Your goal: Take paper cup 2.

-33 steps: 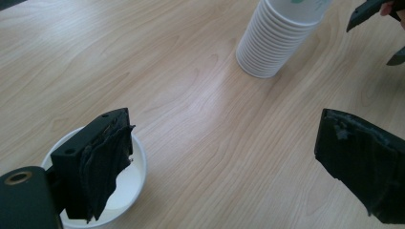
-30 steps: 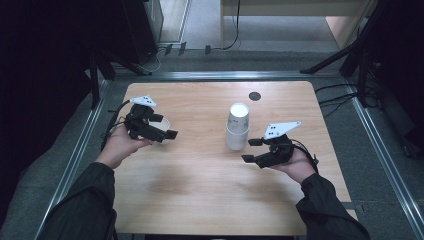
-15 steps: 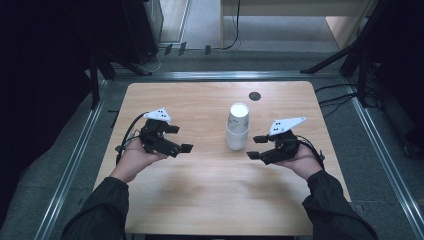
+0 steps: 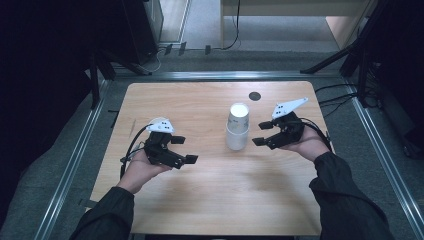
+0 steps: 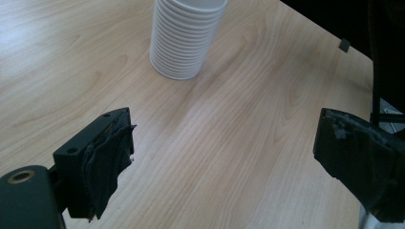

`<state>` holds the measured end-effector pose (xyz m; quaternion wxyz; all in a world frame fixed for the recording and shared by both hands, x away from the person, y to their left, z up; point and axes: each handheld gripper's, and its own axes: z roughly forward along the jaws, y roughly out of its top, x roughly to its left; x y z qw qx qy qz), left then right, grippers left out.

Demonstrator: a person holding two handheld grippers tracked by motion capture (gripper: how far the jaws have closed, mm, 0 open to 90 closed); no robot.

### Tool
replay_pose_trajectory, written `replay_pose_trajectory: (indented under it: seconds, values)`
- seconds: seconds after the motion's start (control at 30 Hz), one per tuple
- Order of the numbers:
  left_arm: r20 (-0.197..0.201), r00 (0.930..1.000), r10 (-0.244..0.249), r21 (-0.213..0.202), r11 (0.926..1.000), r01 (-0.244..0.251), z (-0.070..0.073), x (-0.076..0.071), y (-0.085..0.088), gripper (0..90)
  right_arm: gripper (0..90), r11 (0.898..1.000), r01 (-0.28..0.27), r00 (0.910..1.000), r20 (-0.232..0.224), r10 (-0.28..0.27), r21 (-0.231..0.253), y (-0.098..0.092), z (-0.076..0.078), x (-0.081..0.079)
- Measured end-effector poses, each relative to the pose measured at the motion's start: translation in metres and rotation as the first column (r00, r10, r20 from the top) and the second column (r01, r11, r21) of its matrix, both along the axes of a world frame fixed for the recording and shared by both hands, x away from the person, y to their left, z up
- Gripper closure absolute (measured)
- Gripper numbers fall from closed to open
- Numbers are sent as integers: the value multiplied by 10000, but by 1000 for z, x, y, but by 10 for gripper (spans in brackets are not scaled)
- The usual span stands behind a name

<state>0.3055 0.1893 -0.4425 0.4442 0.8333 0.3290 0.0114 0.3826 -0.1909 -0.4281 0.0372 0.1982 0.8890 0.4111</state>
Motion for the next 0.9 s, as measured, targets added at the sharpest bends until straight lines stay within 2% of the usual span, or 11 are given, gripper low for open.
replay_pose_trajectory:
  seconds: [0.03, 0.23, 0.4, 0.5, 0.7, 0.87, 0.9]
  values:
    - [32, 10000, -59, 86, 9999, 59, -2, -2, -1, 65, 318, 9998, -58, 10000, 65, 59, -178, 2, 5, 5]
    - [17, 9997, -254, 131, 9996, 253, -5, -7, -6, 65, 309, 9984, -243, 9995, 172, 252, -508, 10, 18, 19]
    - [153, 9991, -398, -85, 9992, 399, -4, -13, -8, 65, 307, 9964, -524, 9984, 187, 537, -661, 15, 25, 30]
    - [128, 9992, -389, -192, 9990, 391, -4, -13, -7, 65, 307, 9921, -766, 9965, 264, 796, -993, 20, 31, 39]
    - [56, 9992, -408, -98, 9991, 409, -6, -13, -6, 65, 285, 9898, -1019, 9942, 251, 1049, -999, 26, 38, 48]
    - [51, 9991, -428, -184, 9989, 429, -5, -14, -6, 65, 272, 9821, -1316, 9910, 50, 1335, -1350, 36, 42, 56]
    - [37, 9989, -468, -147, 9988, 469, -6, -14, -6, 65, 270, 9779, -1471, 9888, 20, 1491, -1484, 42, 43, 58]
